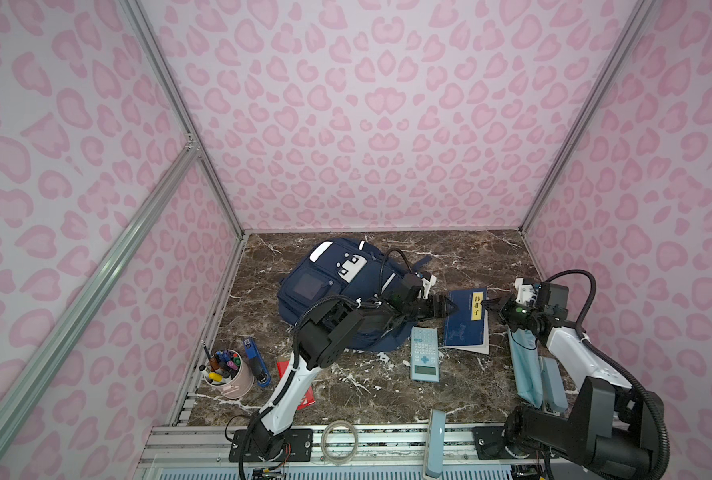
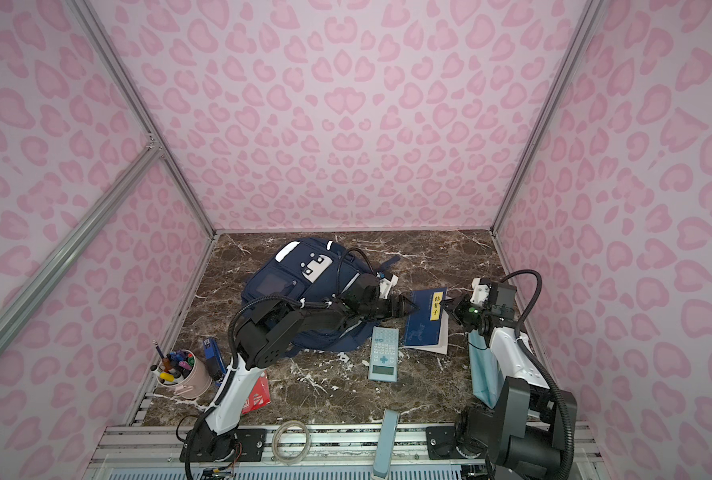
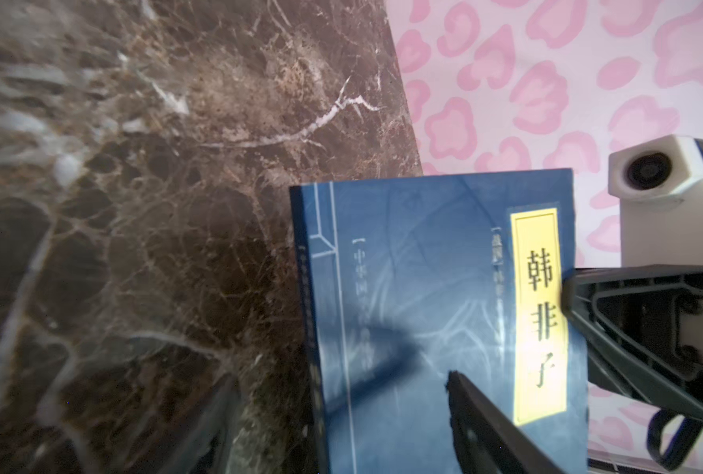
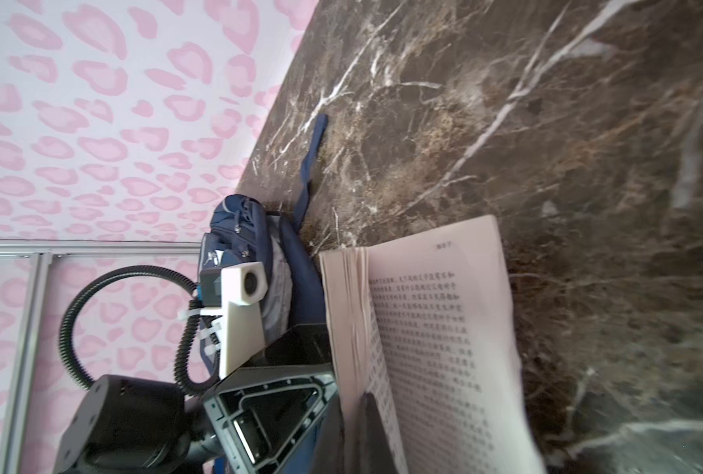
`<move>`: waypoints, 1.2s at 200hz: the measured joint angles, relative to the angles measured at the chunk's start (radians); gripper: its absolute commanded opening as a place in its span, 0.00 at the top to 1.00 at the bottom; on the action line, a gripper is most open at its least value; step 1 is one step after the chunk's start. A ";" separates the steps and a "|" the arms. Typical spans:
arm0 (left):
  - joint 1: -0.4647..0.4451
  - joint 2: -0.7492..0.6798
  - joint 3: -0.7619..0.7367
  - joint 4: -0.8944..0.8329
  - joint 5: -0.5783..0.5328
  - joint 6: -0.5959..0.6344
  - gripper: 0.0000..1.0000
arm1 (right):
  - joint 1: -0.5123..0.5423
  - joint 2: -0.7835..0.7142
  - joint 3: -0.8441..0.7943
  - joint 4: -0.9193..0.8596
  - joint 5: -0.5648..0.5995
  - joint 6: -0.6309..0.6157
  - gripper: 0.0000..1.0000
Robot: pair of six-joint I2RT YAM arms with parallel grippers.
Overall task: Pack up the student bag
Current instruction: 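Lift the blue book upright off the table with the right gripper, then hold the book upright with right gripper while left returns to the backpack opening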
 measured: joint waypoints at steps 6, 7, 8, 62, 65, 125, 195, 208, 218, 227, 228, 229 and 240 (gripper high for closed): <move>0.000 0.002 0.001 0.011 0.005 -0.009 0.17 | 0.000 -0.002 0.000 0.006 -0.011 0.010 1.00; 0.000 0.002 0.001 0.012 0.005 -0.010 0.17 | 0.000 -0.003 0.000 0.008 -0.013 0.010 1.00; 0.000 0.002 0.001 0.014 0.006 -0.013 0.17 | 0.000 -0.003 0.000 0.009 -0.014 0.011 1.00; 0.001 -0.004 -0.064 0.220 0.053 -0.155 0.85 | 0.006 0.025 -0.031 0.093 -0.071 0.058 1.00; 0.002 -0.006 -0.066 0.225 0.056 -0.165 0.89 | 0.005 0.027 -0.033 0.097 -0.070 0.058 1.00; 0.019 -0.207 -0.151 0.246 0.080 -0.151 0.97 | 0.032 0.006 -0.041 0.076 -0.025 -0.023 0.12; 0.077 -0.433 -0.301 0.250 0.087 -0.176 0.97 | 0.251 -0.066 -0.089 0.351 -0.107 0.042 0.28; 0.083 -0.454 -0.317 0.249 0.079 -0.176 0.97 | 0.256 -0.056 -0.118 0.447 -0.131 0.101 0.38; 0.085 -0.463 -0.323 0.249 0.074 -0.176 0.97 | 0.261 -0.048 -0.132 0.502 -0.138 0.135 0.49; 0.085 -0.470 -0.325 0.246 0.073 -0.176 0.97 | 0.261 -0.045 -0.140 0.535 -0.145 0.156 0.59; 0.085 -0.470 -0.325 0.246 0.072 -0.176 0.97 | 0.261 -0.045 -0.141 0.539 -0.146 0.159 0.60; 0.085 -0.471 -0.325 0.245 0.072 -0.176 0.97 | 0.261 -0.045 -0.142 0.542 -0.147 0.160 0.60; 0.087 -0.478 -0.325 0.243 0.067 -0.176 0.97 | 0.260 -0.044 -0.149 0.567 -0.145 0.175 0.69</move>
